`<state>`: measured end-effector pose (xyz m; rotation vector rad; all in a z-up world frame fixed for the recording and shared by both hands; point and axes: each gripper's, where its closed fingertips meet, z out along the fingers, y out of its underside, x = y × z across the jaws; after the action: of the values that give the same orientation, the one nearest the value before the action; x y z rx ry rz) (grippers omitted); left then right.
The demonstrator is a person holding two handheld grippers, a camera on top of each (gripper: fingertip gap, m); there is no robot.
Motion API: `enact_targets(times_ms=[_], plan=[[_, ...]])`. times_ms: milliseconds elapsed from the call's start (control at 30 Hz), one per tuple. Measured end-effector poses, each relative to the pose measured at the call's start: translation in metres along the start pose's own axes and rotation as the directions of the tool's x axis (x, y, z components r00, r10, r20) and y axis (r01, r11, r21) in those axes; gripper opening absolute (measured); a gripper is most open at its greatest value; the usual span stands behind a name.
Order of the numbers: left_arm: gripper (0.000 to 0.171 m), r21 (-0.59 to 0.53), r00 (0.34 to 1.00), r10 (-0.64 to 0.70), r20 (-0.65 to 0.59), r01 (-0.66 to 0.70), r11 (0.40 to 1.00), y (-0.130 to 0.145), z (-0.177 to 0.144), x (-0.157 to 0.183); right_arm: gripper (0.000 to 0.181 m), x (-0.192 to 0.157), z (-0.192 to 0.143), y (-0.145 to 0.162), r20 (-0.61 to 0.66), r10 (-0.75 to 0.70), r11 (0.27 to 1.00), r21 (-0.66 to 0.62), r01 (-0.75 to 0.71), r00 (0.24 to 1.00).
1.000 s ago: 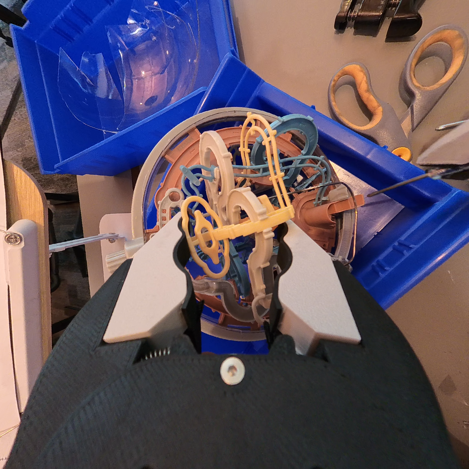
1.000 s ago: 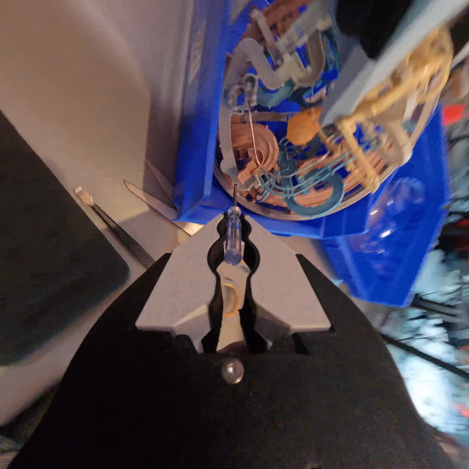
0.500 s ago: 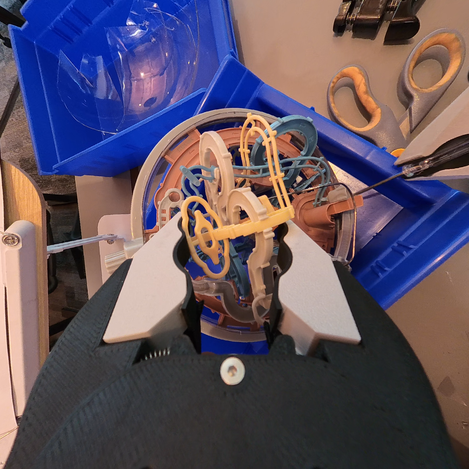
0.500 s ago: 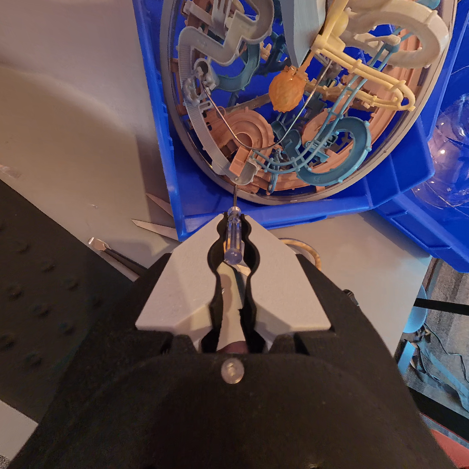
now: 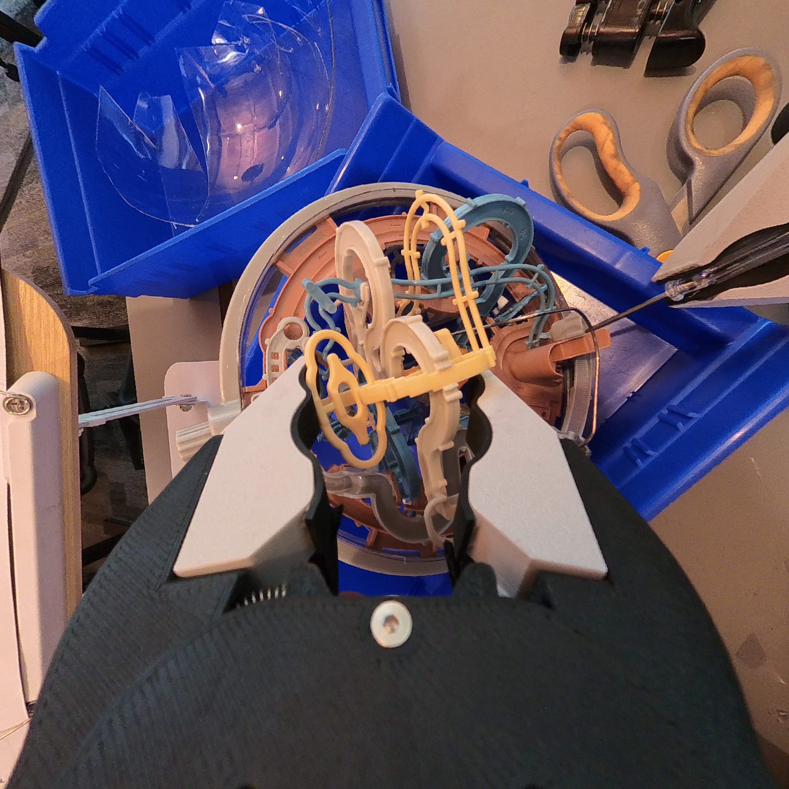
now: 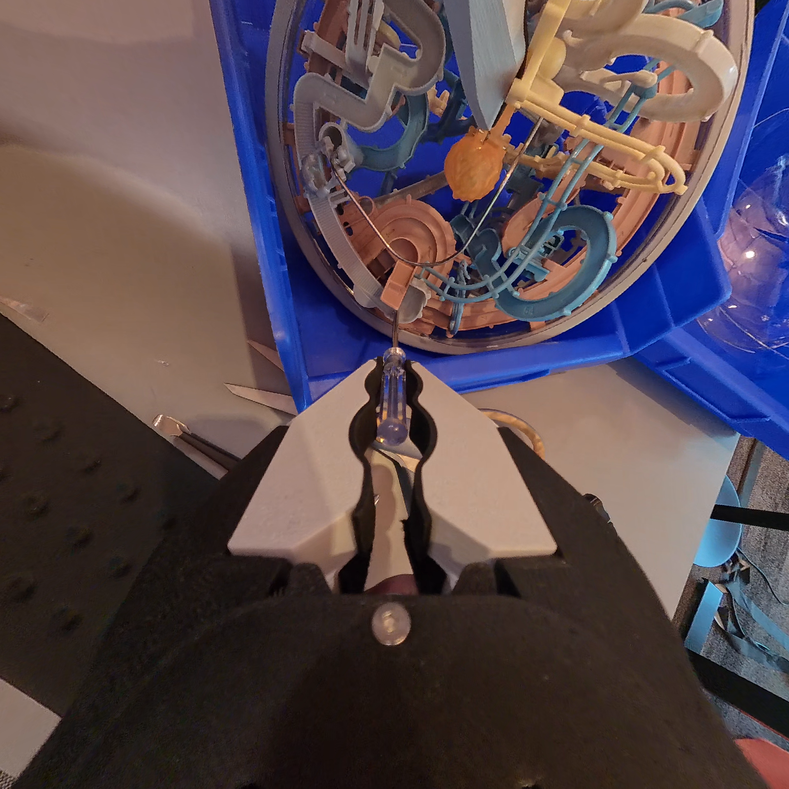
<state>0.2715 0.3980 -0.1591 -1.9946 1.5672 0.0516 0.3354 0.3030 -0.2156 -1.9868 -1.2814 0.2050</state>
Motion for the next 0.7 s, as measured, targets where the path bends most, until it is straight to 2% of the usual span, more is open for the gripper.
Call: enact_targets(times_ms=[467, 700], plan=[[0.067, -0.001, 1.0, 0.002, 0.002, -0.002, 1.0, -0.0004, 0.0004, 0.0003, 0.006, 0.0015, 0.0013, 0.0041, 0.003, 0.005, 1.0, -0.016, -0.005, 1.0], [0.067, -0.001, 1.0, 0.001, 0.002, -0.001, 1.0, -0.0006, 0.0004, 0.0004, 0.006, -0.0001, 0.0018, 0.0029, 0.025, 0.126, 0.992, -0.022, -0.125, 0.992]])
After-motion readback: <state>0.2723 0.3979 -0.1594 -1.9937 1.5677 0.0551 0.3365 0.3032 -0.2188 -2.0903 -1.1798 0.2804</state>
